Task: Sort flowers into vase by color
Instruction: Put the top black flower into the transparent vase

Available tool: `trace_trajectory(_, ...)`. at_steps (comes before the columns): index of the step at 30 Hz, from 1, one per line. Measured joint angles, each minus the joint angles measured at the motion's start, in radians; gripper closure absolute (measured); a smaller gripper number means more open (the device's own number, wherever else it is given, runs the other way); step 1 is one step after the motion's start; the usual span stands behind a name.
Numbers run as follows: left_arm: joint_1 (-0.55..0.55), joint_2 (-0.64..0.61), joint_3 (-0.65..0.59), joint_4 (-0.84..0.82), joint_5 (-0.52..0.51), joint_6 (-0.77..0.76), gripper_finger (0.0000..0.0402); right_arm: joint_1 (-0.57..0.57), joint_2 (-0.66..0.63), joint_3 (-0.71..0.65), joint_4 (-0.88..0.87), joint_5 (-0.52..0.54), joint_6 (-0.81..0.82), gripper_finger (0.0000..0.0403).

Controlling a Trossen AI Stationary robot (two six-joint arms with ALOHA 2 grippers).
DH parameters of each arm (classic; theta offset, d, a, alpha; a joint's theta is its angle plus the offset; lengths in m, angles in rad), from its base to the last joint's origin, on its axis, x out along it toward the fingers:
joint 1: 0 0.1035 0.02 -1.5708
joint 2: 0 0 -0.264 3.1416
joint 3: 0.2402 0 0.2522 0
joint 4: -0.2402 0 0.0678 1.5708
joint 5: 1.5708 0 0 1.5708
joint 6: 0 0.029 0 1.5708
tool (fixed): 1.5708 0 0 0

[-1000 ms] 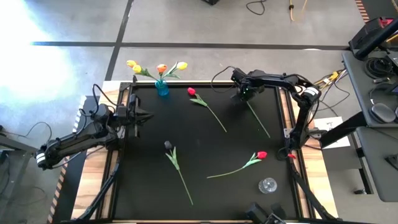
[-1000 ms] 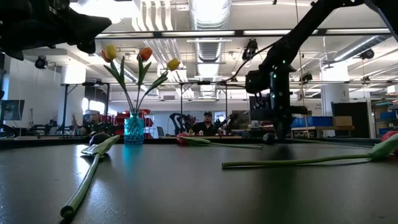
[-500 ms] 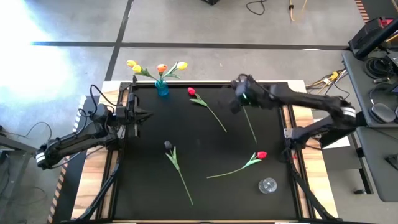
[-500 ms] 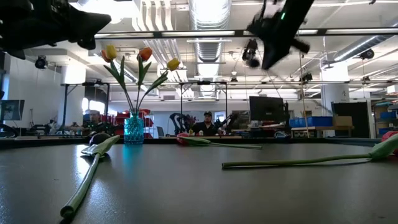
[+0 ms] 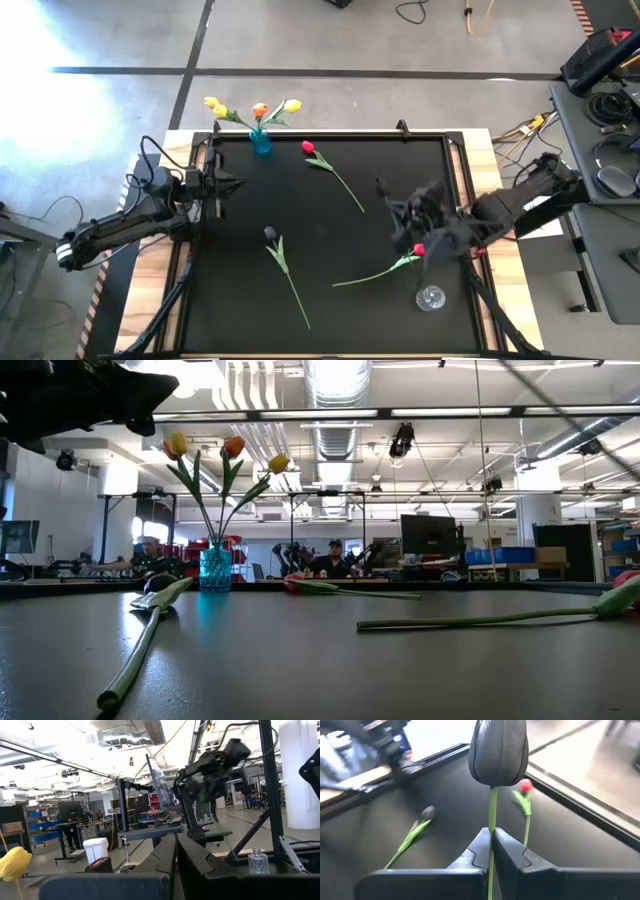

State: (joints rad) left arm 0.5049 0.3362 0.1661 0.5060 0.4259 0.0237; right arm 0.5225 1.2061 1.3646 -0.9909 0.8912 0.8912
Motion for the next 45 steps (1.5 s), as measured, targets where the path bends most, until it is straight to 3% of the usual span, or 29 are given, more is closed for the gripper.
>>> trace_trajectory(4,0.0,0.01,0.0,0.006,0.0,-0.018,0.0401,0.116,0.06,0.113,-0.186,0.035,0.083,0.0394)
trace_trajectory(10,0.0,0.03,0.0,0.005,0.0,-0.034,0.0402,0.3,0.173,0.274,-0.551,0.18,0.433,0.0394)
trace_trajectory(12,0.0,0.037,0.0,0.006,0.0,-0.034,0.0402,0.338,0.218,0.307,-0.579,0.221,0.5,0.0394)
trace_trajectory(17,0.0,0.056,0.0,0.038,0.0,-0.037,0.0402,0.359,0.307,0.359,-0.579,0.234,0.509,0.0394)
trace_trajectory(23,0.0,0.068,0.0,0.063,0.0,-0.034,0.0402,0.37,0.395,0.467,-0.581,0.174,0.515,0.0394)
trace_trajectory(32,0.0,0.068,0.0,0.079,0.001,-0.016,0.0402,0.429,0.482,0.643,-0.579,0.156,0.324,0.0394)
trace_trajectory(45,0.0,0.078,0.0,0.086,0.002,-0.01,0.0402,0.442,0.463,0.564,-0.581,0.156,0.296,0.0394)
